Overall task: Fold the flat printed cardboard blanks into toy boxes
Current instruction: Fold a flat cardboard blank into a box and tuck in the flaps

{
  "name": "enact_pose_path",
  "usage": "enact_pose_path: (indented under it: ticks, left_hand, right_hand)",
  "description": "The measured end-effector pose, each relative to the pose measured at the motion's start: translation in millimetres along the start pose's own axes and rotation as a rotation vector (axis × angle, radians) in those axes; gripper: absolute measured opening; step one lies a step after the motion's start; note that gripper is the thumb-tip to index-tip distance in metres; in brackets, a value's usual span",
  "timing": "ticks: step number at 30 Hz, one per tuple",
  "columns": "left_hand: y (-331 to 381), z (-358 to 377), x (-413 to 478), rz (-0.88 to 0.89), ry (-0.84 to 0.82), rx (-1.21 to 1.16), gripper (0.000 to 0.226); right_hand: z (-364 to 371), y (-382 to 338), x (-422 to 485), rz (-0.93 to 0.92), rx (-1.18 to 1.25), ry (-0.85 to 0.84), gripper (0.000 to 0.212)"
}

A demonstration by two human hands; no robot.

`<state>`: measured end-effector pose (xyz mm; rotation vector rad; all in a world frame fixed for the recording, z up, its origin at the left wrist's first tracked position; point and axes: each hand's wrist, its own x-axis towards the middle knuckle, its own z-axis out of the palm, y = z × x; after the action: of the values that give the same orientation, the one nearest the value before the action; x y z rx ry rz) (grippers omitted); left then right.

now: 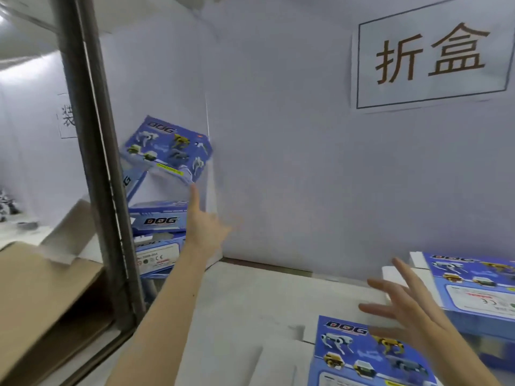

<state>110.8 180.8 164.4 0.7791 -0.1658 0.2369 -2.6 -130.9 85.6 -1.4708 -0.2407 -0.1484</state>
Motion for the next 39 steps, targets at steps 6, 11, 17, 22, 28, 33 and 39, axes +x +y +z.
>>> enact_pose_path:
  ticks: [6, 11, 17, 22, 28, 33, 39]
  left_hand:
    - [-138.1, 4.1, -34.2, -0.252, -0.514, 1.236, 0.04]
    - [-208.2, -1.0, -58.9, -0.358, -0.827, 1.735, 0.064]
    - [-210.1, 11.1, -56.0, -0.201, -0.824, 1.844, 0.063]
    - [-210.4, 13.6, -56.1, -0.262, -0.885, 1.855, 0.078]
    - [-211.2, 24.2, -53.7, -0.274, -0.916, 1.932, 0.078]
    - [-180.0, 53.6, -48.1, -0.16, -1.018, 2.03, 0.048]
    - [-87.5, 72.5, -47.7, -0.034, -0.833, 1.342, 0.026]
  right_hand:
    - [-14.0, 9.7, -4.3, 0.112, -0.429, -0.068, 0.047]
    - [-36.7, 28.6, -1.1, 0.33, -1.057, -0.215, 0.031]
    - [-47.2, 37.2, 1.7, 0.49, -1.218, -0.289, 0.026]
    - [-53.0, 39.3, -0.4, 0.463, -1.206, -0.145, 0.041]
    - [-57.5, 46.5, -3.2, 0.562, -1.249, -0.149, 0.052]
    - [-62.4, 24.5, -7.3, 0.5, -1.142, -0.173, 0.051]
    - [-71.6, -41.5, -22.5, -0.298, -0.851, 0.655, 0.046]
